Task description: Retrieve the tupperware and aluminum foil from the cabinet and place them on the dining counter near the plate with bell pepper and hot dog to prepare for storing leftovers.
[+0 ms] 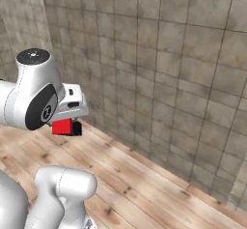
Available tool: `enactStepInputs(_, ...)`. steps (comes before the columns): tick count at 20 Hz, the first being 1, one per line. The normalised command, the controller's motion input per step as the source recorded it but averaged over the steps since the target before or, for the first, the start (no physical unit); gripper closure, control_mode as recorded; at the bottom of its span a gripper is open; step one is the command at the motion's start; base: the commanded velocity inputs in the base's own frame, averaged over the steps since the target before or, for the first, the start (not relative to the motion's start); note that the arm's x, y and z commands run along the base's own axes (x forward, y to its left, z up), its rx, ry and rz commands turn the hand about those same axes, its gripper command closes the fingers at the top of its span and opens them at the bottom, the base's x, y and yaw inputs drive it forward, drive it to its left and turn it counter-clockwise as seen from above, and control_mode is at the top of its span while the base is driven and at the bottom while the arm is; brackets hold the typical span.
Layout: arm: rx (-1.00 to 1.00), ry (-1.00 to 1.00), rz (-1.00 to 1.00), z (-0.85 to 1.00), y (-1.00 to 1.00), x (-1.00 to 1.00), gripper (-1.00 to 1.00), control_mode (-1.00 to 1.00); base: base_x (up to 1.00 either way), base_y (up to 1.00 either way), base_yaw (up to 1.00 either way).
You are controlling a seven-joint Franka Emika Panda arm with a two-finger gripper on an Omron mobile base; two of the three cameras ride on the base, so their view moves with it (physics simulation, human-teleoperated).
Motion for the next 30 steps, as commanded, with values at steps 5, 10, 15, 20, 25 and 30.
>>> enactStepInputs(5, 0.00, 0.00, 0.00, 0.00, 0.00, 0.00, 1.00, 1.00, 0.61, -0.09, 0.81)
enactStepInputs(10, 0.00, 0.00, 0.00, 0.00, 0.00, 0.00, 1.00, 1.00, 1.00, -0.24, 0.64)
enactStepInputs(15, 0.00, 0.00, 0.00, 0.00, 0.00, 0.00, 1.00, 1.00, 1.00, -0.24, 0.55)
enactStepInputs(20, 0.00, 0.00, 0.00, 0.00, 0.00, 0.00, 1.00, 1.00, 1.00, -0.23, 0.49)
enactStepInputs(25, 0.00, 0.00, 0.00, 0.00, 0.00, 0.00, 1.00, 1.00, 1.00, -0.23, 0.41)
enactStepInputs(30, 0.00, 0.00, 0.00, 0.00, 0.00, 0.00, 1.00, 1.00, 1.00, -0.18, 0.26)
